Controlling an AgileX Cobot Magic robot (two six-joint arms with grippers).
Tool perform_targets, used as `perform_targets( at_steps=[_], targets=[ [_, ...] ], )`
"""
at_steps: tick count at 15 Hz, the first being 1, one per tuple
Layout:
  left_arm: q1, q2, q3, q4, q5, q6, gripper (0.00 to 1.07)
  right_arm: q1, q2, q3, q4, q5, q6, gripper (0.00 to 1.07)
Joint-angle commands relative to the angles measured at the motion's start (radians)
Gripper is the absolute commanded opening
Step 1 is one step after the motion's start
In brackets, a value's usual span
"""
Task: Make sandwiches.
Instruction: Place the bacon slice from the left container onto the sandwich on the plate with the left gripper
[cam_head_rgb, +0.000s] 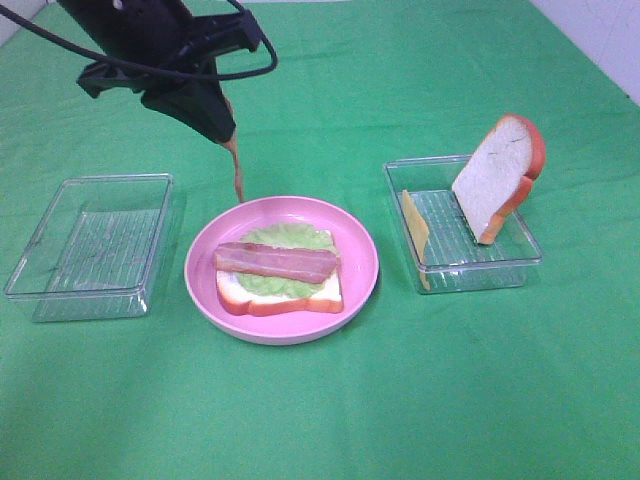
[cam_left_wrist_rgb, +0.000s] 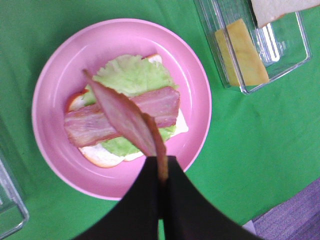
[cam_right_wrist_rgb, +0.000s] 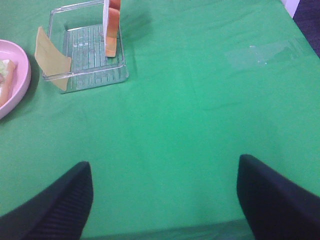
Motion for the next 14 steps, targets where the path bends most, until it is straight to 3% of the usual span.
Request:
perform_targets(
  at_steps=[1,8,14],
  targets=[
    [-0.046,0.048,-0.005,-0.020,-0.051,0.004,0.00,-0.003,-0.029,0.002,0.003,-0.004,-0.008,0.77],
    [-0.149,0.149,-0.008,-0.075,-0.208,0.004,0.00,-0.003,-0.029,0.002,0.003,-0.004,-0.008,0.77],
    [-0.161,0.205,-0.015,-0.099,-0.201,0.004,0.00,-0.003,-0.029,0.002,0.003,-0.004,-0.008,0.77]
  ],
)
